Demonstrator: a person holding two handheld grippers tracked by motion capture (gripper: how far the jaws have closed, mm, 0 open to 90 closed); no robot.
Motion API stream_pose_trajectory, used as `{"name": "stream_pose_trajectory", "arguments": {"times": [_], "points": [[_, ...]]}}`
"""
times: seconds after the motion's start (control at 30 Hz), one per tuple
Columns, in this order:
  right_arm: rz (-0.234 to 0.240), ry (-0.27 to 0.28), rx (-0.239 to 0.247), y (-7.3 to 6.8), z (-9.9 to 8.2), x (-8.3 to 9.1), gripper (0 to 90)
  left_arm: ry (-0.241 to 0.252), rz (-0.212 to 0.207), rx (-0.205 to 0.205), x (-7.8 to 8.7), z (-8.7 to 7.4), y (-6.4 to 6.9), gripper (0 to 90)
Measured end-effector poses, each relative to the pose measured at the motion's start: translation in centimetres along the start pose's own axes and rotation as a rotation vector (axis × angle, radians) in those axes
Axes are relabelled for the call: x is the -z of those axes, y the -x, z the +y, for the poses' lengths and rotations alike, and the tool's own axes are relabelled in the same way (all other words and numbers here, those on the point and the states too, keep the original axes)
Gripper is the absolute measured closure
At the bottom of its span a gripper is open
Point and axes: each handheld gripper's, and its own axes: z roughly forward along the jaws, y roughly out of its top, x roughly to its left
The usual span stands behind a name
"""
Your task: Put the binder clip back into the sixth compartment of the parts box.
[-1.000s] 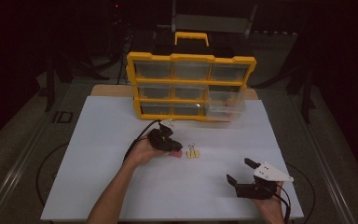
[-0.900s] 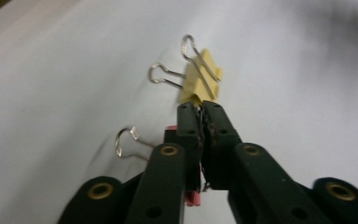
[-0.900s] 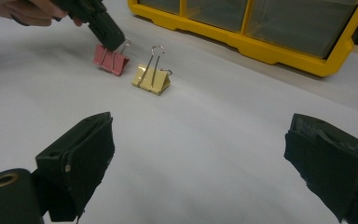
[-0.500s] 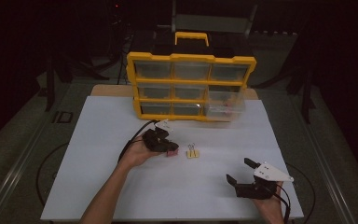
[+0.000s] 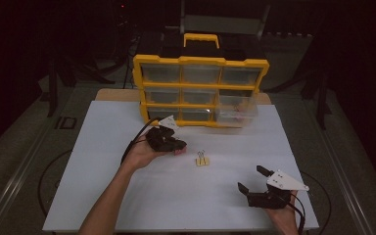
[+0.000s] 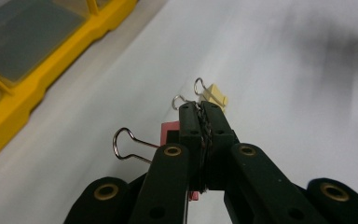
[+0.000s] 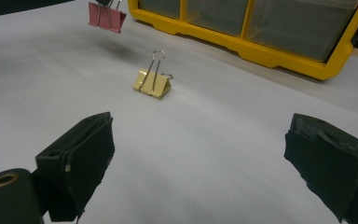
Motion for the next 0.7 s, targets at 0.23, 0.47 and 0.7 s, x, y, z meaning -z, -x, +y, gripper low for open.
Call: {"name": "stream_pose_trajectory", "arguments": {"times": [0.23, 0.47, 0.7], "points": [[0.001, 0.001, -0.001, 0.0, 0.0, 0.0, 7.6, 0.021, 0.009, -0.005, 0.8, 0.9, -0.1, 89.6], [0.001, 0.001, -0.002, 0.0, 0.0, 0.0, 7.6, 0.046, 0.015, -0.023, 1.7, 2.6, 0.1, 89.7], [-0.001, 0.001, -0.002, 0.1, 0.0, 0.0, 7.6, 0.073, 0.023, -0.043, 2.5, 4.5, 0.2, 89.7]]}}
